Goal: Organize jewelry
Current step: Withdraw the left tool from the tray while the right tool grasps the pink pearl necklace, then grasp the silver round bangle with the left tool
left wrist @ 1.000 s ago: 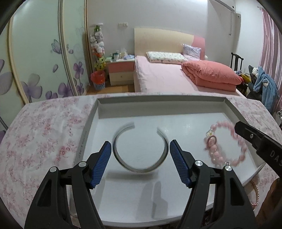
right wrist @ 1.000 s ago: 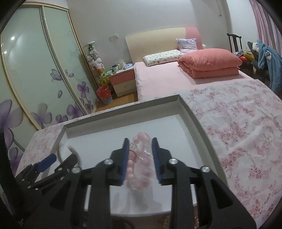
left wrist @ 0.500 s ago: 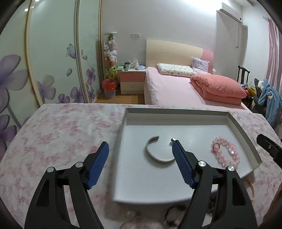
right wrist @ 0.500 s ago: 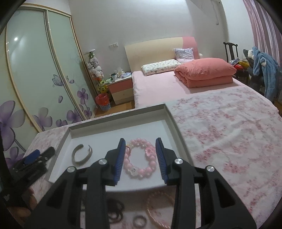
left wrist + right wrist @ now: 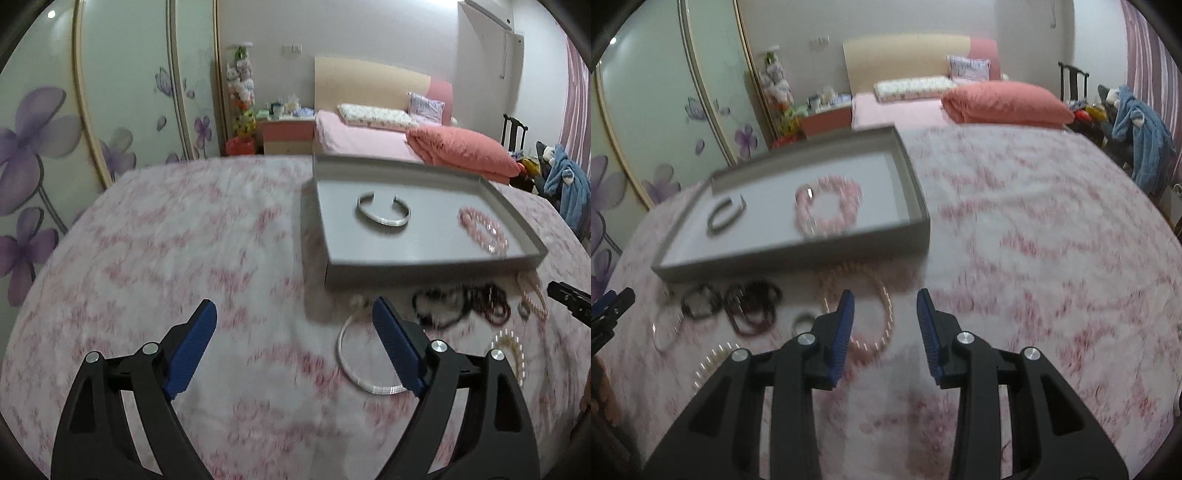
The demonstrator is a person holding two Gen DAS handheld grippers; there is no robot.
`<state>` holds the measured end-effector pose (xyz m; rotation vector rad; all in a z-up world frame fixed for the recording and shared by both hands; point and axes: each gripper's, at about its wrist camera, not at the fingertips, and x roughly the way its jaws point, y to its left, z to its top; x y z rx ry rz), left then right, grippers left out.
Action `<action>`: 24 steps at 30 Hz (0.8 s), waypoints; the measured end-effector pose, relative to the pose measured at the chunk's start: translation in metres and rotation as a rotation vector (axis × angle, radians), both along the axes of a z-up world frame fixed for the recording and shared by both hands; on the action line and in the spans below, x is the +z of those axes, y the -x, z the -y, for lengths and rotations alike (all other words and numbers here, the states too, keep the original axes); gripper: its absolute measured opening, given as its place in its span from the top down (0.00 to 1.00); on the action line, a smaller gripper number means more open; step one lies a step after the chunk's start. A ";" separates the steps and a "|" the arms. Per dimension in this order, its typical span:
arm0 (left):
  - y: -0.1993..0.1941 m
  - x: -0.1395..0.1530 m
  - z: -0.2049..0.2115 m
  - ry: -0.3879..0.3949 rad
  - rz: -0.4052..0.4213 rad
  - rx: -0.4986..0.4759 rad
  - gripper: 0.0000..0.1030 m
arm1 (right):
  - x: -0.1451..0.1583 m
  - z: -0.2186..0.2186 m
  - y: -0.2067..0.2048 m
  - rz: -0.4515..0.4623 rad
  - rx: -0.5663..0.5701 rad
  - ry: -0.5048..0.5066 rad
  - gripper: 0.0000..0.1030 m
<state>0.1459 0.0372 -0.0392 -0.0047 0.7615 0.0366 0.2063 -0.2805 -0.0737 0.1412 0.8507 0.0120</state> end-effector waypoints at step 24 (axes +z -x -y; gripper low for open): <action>-0.008 -0.035 0.057 -0.072 -0.152 -0.110 0.10 | -0.013 -0.005 -0.003 -0.038 0.000 0.083 0.93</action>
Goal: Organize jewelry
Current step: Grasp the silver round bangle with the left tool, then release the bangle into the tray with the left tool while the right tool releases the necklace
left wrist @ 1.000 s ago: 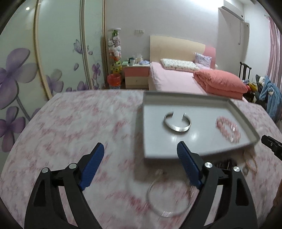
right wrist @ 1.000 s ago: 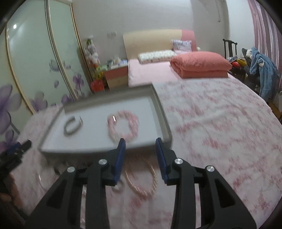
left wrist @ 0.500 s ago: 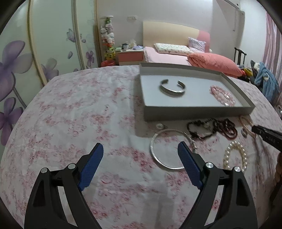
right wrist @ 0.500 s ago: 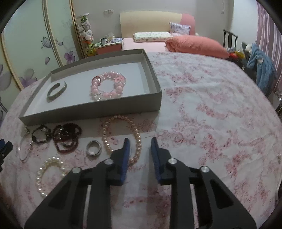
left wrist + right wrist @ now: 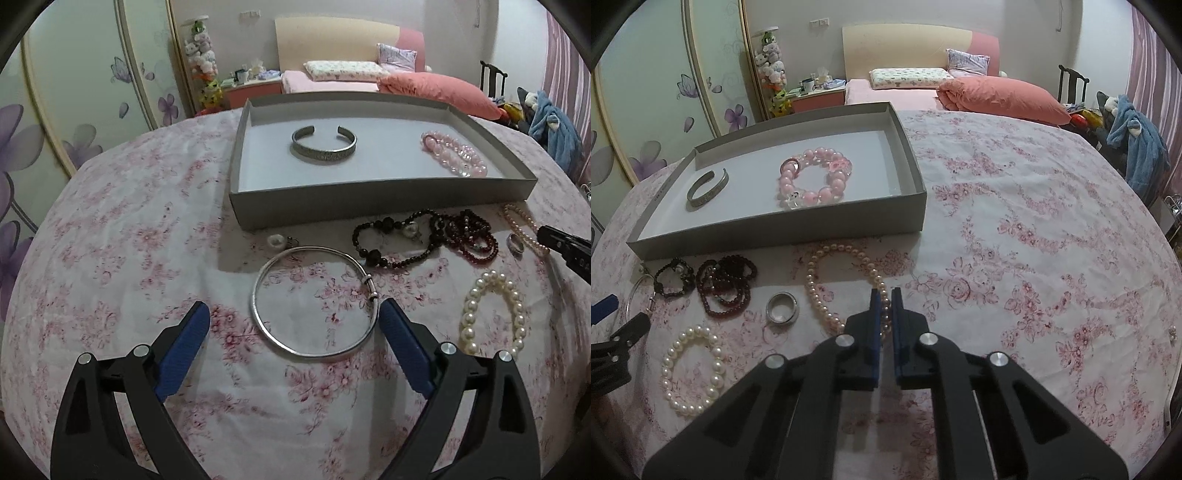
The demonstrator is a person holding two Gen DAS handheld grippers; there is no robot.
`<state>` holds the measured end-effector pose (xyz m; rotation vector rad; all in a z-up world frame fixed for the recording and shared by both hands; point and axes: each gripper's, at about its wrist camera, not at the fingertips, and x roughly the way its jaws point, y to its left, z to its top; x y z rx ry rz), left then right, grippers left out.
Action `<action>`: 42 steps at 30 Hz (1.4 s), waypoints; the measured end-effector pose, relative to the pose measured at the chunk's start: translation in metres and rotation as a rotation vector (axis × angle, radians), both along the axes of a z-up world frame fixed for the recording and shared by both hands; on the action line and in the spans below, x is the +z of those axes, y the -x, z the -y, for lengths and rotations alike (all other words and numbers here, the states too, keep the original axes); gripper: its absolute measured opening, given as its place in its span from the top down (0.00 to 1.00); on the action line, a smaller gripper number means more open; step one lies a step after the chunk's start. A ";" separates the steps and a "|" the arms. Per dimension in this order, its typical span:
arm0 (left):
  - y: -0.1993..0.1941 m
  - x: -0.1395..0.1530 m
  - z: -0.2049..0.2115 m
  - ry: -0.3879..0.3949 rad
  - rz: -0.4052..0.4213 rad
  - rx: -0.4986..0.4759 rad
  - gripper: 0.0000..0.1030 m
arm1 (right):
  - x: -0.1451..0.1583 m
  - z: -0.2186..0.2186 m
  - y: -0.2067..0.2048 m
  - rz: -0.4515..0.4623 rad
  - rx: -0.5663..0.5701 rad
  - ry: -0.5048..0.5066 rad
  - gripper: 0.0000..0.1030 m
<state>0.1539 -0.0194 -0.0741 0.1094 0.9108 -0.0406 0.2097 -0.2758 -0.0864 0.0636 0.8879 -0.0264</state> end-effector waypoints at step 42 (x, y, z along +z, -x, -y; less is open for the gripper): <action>0.010 0.013 -0.019 0.064 0.051 0.038 0.31 | 0.035 0.000 0.023 0.175 0.021 -0.116 0.94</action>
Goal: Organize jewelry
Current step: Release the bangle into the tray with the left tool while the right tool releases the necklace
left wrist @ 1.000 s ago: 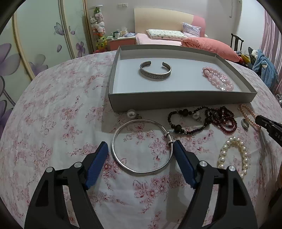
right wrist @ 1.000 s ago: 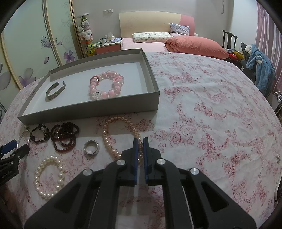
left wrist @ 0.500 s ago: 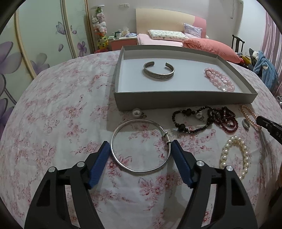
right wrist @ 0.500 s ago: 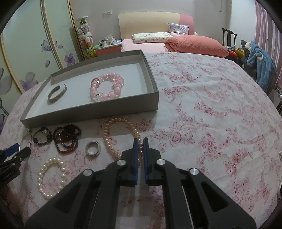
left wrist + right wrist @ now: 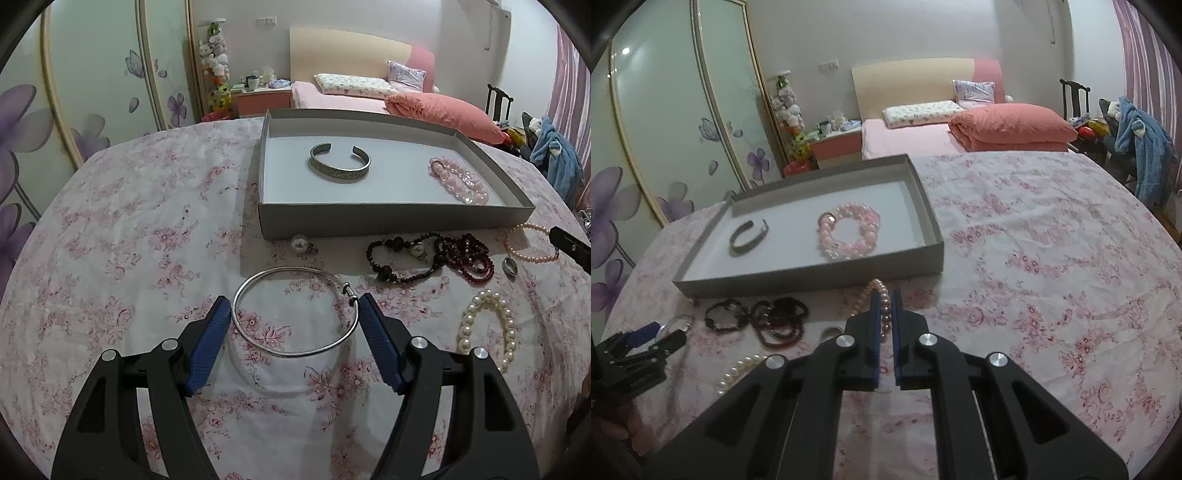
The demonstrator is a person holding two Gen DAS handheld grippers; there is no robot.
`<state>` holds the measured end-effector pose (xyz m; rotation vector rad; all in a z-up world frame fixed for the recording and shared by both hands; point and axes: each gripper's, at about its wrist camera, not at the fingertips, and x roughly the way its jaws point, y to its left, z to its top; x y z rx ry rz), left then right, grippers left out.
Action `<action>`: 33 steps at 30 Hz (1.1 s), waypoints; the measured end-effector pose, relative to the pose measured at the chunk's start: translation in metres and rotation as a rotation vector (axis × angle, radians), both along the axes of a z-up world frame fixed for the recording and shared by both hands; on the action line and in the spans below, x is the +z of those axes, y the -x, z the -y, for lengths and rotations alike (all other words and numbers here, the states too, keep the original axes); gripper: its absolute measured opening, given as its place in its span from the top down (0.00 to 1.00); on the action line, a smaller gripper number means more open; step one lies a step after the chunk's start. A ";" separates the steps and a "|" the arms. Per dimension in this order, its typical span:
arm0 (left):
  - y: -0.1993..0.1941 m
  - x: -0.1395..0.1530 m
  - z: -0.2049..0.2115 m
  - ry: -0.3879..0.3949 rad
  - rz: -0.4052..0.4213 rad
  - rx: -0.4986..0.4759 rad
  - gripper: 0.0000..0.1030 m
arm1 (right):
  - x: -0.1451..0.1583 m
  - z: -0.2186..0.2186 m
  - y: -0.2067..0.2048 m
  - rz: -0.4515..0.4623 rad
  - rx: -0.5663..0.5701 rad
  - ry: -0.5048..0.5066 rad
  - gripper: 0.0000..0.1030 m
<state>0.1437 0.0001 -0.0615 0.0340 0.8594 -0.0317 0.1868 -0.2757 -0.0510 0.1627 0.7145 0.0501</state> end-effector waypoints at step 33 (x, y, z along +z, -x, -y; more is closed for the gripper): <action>-0.006 -0.008 -0.001 -0.046 -0.058 -0.005 0.30 | -0.006 -0.007 0.002 -0.034 -0.011 0.017 0.94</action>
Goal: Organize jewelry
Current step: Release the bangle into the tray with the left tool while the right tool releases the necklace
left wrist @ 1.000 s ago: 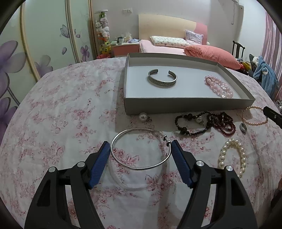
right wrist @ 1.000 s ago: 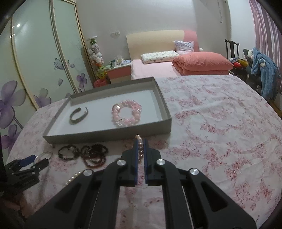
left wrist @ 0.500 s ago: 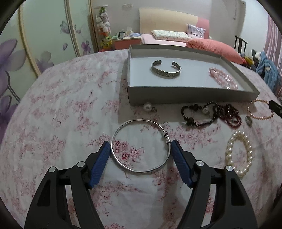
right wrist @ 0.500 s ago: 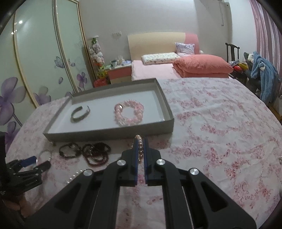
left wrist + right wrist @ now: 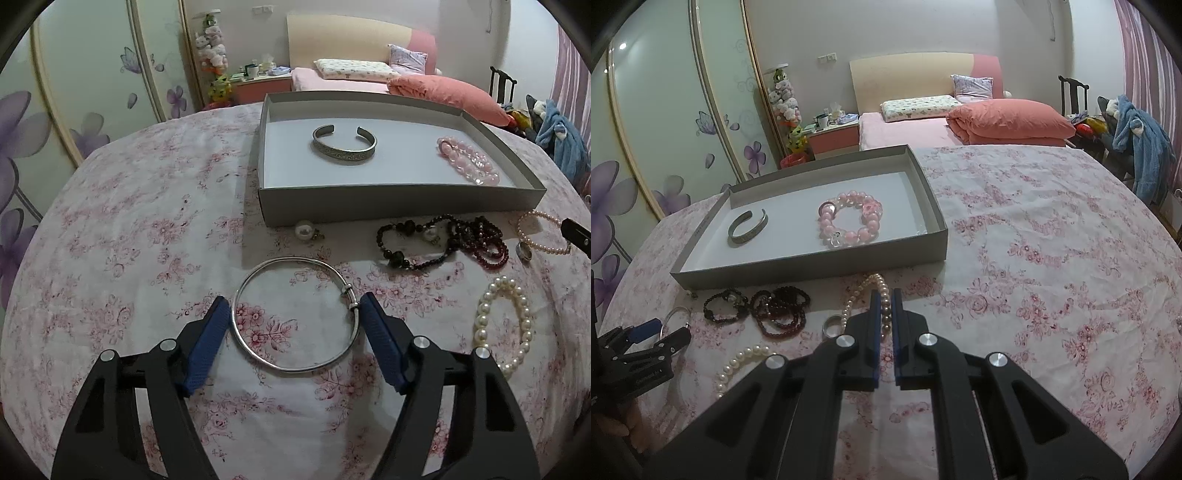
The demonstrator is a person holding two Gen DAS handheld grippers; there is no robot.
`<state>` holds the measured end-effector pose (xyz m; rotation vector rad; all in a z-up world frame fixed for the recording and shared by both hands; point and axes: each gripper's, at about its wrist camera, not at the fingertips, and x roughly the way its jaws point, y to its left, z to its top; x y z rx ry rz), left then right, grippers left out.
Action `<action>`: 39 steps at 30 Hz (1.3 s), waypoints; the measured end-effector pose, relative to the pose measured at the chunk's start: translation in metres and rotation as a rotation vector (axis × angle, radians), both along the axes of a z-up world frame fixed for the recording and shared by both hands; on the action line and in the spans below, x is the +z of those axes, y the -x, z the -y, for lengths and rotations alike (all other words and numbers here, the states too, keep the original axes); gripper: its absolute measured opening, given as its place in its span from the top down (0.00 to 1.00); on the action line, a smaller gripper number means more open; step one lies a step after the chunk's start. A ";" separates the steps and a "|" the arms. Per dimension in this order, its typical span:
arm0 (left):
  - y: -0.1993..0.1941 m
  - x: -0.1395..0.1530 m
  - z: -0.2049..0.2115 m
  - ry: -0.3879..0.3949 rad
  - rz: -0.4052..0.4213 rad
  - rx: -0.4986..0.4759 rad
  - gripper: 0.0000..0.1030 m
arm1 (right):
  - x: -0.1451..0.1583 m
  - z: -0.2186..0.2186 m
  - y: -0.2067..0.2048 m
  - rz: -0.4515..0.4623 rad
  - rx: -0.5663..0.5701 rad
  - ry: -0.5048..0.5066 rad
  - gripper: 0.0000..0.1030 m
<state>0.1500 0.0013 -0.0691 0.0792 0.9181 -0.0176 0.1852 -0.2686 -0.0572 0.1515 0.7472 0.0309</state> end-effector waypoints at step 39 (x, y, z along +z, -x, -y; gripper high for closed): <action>0.036 0.078 0.031 0.049 0.443 0.013 0.30 | 0.066 -0.046 0.038 0.316 0.069 0.065 0.94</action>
